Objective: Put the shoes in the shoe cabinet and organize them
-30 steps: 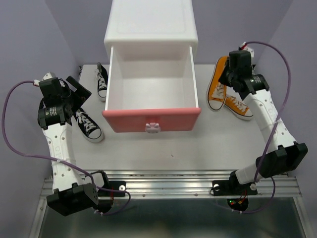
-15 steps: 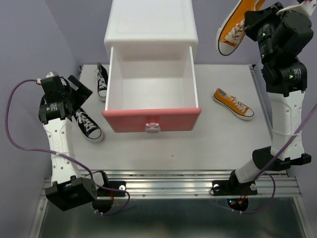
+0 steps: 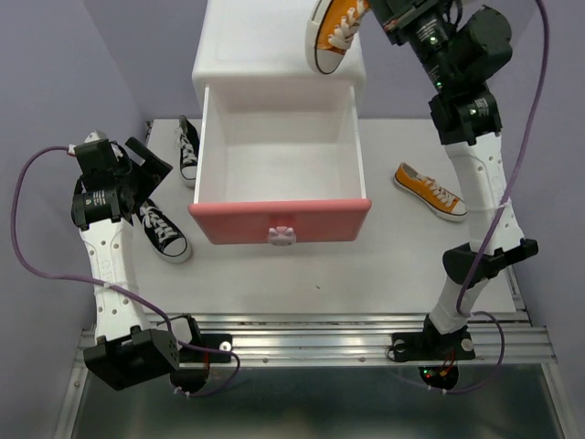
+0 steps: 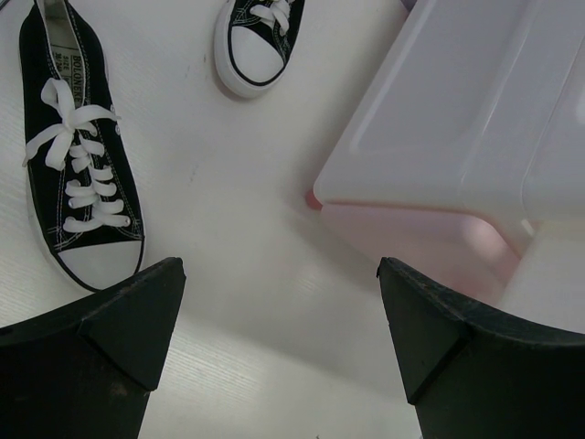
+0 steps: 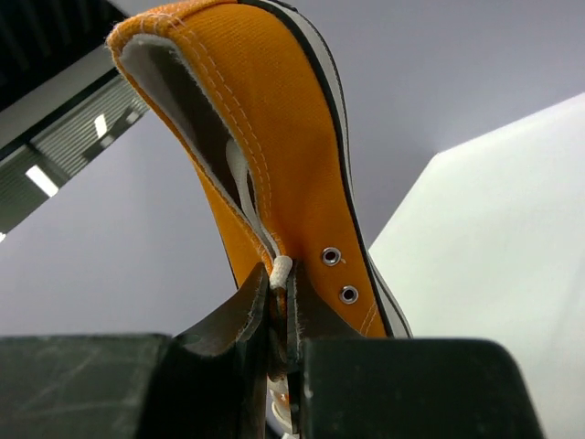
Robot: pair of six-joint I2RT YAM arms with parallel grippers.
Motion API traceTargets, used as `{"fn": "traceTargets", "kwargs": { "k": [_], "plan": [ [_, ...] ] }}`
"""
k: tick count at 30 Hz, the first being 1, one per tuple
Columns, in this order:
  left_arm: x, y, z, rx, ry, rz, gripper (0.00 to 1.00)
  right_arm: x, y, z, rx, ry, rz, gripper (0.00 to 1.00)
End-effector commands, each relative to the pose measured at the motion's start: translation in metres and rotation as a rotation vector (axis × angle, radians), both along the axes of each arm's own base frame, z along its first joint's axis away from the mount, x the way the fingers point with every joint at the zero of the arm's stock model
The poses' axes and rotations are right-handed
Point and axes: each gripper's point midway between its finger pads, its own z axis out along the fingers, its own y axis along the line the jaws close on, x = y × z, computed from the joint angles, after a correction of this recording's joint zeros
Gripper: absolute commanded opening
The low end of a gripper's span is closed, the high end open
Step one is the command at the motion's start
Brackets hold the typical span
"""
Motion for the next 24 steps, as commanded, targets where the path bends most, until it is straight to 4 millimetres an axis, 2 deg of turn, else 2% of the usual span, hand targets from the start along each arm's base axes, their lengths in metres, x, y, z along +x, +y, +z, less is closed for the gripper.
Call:
{"fn": "traceTargets", "kwargs": {
  "k": [1, 2, 3, 4, 7, 8, 10, 11, 14, 17, 20, 22, 24],
  "plan": [
    [0.002, -0.002, 0.014, -0.001, -0.057, -0.005, 0.99, -0.105, 0.059, 0.059, 0.077, -0.219, 0.249, 0.01],
    [0.002, -0.002, 0.014, 0.000, -0.055, -0.006, 0.99, -0.100, 0.074, 0.046, 0.046, -0.181, 0.248, 0.01],
    [0.002, -0.002, 0.015, 0.002, -0.058, -0.007, 0.99, -0.104, 0.086, 0.041, 0.031, -0.165, 0.257, 0.01],
    [0.002, -0.002, 0.015, 0.003, -0.058, -0.007, 0.99, -0.117, 0.106, 0.036, 0.015, -0.158, 0.296, 0.01],
    [0.001, -0.002, 0.016, 0.007, -0.059, -0.008, 0.99, -0.124, 0.128, 0.019, -0.037, -0.119, 0.310, 0.01],
    [0.000, -0.002, 0.014, 0.004, -0.055, -0.010, 0.99, -0.122, 0.136, 0.008, -0.058, -0.089, 0.317, 0.01],
    [-0.001, -0.003, 0.014, 0.001, -0.057, -0.012, 0.99, -0.130, 0.143, 0.000, -0.079, -0.075, 0.332, 0.01],
    [-0.001, -0.003, 0.012, 0.000, -0.055, -0.013, 0.99, -0.132, 0.157, -0.016, -0.118, -0.046, 0.347, 0.01],
    [-0.003, -0.004, 0.011, -0.004, -0.055, -0.011, 0.99, -0.138, 0.175, -0.042, -0.190, 0.015, 0.360, 0.01],
    [-0.005, -0.005, 0.010, -0.004, -0.052, -0.009, 0.99, -0.134, 0.186, -0.063, -0.250, 0.065, 0.318, 0.01],
    [-0.007, -0.005, 0.007, -0.003, -0.050, -0.007, 0.99, -0.132, 0.189, -0.073, -0.268, 0.111, 0.244, 0.01],
    [-0.009, -0.005, 0.006, -0.001, -0.048, -0.003, 0.99, -0.140, 0.199, -0.082, -0.294, 0.126, 0.236, 0.01],
    [-0.012, -0.005, 0.004, -0.001, -0.043, -0.004, 0.99, -0.136, 0.201, -0.097, -0.336, 0.159, 0.190, 0.01]
  ]
}}
